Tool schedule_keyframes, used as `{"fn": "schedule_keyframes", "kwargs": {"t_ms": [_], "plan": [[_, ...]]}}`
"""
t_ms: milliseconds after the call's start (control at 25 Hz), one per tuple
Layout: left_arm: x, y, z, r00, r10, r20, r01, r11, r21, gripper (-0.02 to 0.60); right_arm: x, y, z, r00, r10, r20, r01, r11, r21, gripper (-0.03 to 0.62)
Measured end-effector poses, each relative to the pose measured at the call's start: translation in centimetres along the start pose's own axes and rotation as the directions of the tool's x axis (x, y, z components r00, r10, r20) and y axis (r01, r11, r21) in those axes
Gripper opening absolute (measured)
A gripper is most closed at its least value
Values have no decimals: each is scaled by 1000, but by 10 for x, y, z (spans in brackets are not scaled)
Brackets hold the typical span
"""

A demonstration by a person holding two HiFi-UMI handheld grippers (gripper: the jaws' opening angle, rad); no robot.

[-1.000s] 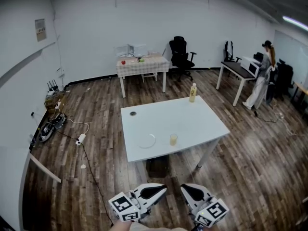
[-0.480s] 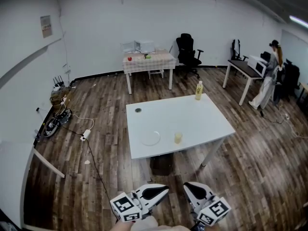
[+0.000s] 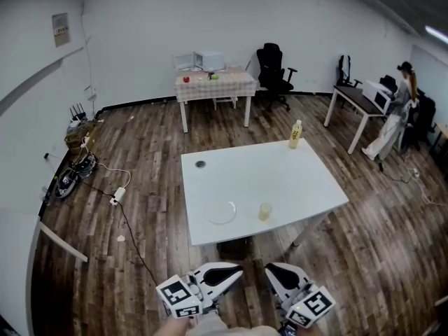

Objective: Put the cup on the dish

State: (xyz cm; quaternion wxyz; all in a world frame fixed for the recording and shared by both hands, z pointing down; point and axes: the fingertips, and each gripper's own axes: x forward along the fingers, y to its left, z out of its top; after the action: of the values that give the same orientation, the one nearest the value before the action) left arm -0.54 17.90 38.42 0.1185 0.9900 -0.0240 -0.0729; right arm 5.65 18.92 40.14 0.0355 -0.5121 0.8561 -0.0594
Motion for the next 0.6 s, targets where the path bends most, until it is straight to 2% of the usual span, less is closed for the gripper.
{"fn": "schedule_keyframes", "kwargs": {"t_ms": [320, 600], "plan": [[-8, 64, 14, 999, -36, -15, 36, 999, -6, 12, 64, -30, 2, 1000, -7, -21, 7, 1000, 4, 34], [-23, 118, 40, 999, -41, 11, 41, 999, -1, 12, 122, -39, 11, 999, -9, -38, 8, 1000, -18, 35]]}}
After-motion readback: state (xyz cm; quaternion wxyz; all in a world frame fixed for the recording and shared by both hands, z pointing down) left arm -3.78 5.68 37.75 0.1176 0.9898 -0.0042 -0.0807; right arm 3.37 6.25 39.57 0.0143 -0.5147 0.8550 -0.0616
